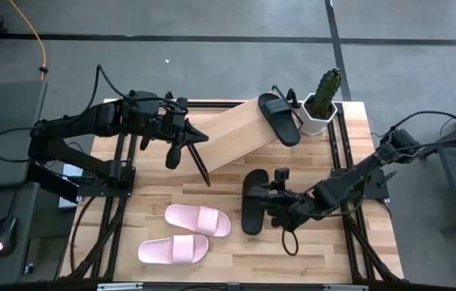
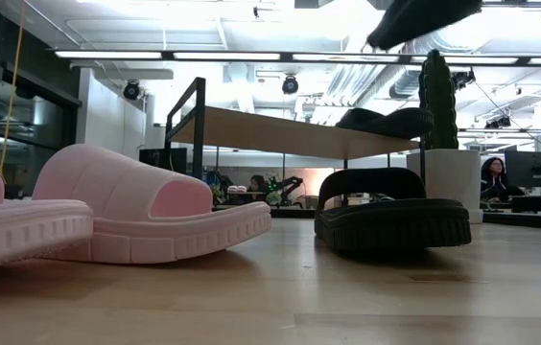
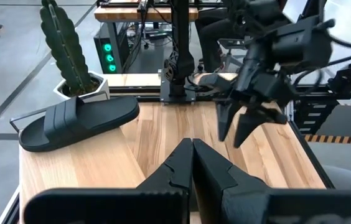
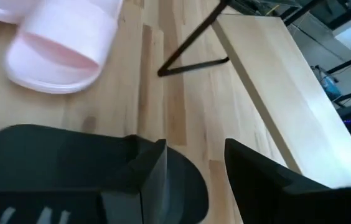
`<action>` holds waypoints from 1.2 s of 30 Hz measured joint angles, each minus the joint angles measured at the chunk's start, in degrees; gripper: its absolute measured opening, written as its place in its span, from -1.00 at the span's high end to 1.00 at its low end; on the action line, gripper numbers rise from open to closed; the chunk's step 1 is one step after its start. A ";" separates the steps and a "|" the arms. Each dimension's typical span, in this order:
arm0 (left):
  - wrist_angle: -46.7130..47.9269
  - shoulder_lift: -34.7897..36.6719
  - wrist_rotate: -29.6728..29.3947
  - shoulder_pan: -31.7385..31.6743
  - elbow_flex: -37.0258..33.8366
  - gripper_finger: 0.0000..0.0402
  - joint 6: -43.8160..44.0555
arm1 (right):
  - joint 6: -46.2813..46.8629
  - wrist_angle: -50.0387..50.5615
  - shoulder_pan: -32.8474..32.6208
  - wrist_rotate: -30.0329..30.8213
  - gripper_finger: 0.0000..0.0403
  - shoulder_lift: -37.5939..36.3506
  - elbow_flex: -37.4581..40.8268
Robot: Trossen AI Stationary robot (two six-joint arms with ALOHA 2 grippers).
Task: Pick and place slides into the shelf
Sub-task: Put the black slide on the shelf
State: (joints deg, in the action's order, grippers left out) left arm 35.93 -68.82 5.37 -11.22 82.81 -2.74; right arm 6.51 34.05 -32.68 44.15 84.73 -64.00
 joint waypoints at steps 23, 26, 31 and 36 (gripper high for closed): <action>0.21 0.00 0.00 0.00 0.00 1.00 0.00 | 14.70 31.60 -4.14 4.17 0.24 29.01 -30.84; 0.21 0.00 0.00 0.00 0.00 1.00 0.00 | 17.32 33.03 -4.12 4.01 0.24 30.20 -31.09; 0.21 0.00 0.00 0.00 0.00 1.00 0.00 | 20.73 32.89 -4.14 3.77 0.24 30.34 -31.09; 0.21 0.00 0.00 0.00 0.00 1.00 0.33 | 21.90 32.61 -4.76 3.16 0.24 30.38 -31.09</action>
State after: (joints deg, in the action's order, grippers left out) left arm 36.14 -68.82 5.37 -11.22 82.81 -2.41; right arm 28.41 66.66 -37.44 47.31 115.11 -95.10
